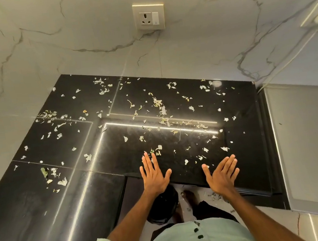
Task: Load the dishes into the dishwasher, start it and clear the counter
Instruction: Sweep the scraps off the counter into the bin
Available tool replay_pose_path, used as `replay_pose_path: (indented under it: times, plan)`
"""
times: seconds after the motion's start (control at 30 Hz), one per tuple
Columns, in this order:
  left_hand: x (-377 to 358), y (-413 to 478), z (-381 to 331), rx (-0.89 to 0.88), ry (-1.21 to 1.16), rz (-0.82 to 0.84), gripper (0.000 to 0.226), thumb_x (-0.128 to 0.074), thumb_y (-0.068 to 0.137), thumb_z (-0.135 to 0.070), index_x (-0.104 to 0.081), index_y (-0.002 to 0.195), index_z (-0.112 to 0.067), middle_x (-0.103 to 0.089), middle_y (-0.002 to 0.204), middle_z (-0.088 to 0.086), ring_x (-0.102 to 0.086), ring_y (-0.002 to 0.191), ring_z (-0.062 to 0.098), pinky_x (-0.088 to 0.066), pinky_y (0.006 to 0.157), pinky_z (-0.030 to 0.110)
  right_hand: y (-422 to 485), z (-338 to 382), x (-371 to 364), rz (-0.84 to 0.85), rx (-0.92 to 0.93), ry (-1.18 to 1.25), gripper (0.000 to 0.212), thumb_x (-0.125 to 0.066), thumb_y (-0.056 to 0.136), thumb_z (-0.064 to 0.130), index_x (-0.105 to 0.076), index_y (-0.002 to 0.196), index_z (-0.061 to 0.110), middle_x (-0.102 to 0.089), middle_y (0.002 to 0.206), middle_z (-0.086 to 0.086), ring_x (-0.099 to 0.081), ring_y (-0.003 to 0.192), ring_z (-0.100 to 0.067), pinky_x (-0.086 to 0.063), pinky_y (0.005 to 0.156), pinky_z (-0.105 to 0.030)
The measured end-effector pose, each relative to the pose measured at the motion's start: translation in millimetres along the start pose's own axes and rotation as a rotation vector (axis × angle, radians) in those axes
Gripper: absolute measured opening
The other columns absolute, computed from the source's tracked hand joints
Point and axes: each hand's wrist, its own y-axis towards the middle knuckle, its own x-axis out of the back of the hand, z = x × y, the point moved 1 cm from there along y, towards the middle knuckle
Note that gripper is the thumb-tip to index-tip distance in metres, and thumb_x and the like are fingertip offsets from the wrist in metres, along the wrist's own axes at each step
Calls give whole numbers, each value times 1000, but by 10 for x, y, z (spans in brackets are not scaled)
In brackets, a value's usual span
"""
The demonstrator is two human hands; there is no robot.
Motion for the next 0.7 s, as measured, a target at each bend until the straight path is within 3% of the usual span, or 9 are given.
replay_pose_path:
  times: [0.23, 0.4, 0.53, 0.7]
  plan:
    - [-97, 115, -212, -4, 29, -53, 95, -22, 98, -69, 29, 153, -12, 44, 155, 15, 39, 144, 30, 11, 122, 55, 203, 429, -18, 67, 136, -73, 109, -13, 90, 82, 32, 149, 1, 47, 153, -16, 41, 144, -31, 19, 119, -54]
    - [-142, 244, -460, -79, 49, -75, 92, -23, 99, -66, 22, 156, -11, 36, 160, 12, 31, 149, 28, 10, 122, 52, 203, 389, 154, -7, 379, -114, 96, -32, 102, 63, 29, 154, 9, 42, 159, -5, 34, 149, -22, 18, 120, -45]
    - [-172, 332, -716, -228, 87, -40, 90, -24, 100, -65, 21, 157, -13, 34, 161, 9, 31, 149, 27, 10, 122, 53, 268, -14, 351, -86, 220, -64, 94, -40, 102, 54, 19, 158, 7, 34, 163, -7, 24, 153, -26, 4, 125, -54]
    - [-103, 359, -954, -382, 57, -41, 84, -33, 102, -54, 19, 158, -19, 30, 164, 5, 26, 151, 20, 2, 125, 52, 374, -160, 372, 8, 79, -89, 102, -21, 94, 72, 22, 156, 3, 39, 159, -12, 28, 151, -30, 3, 123, -62]
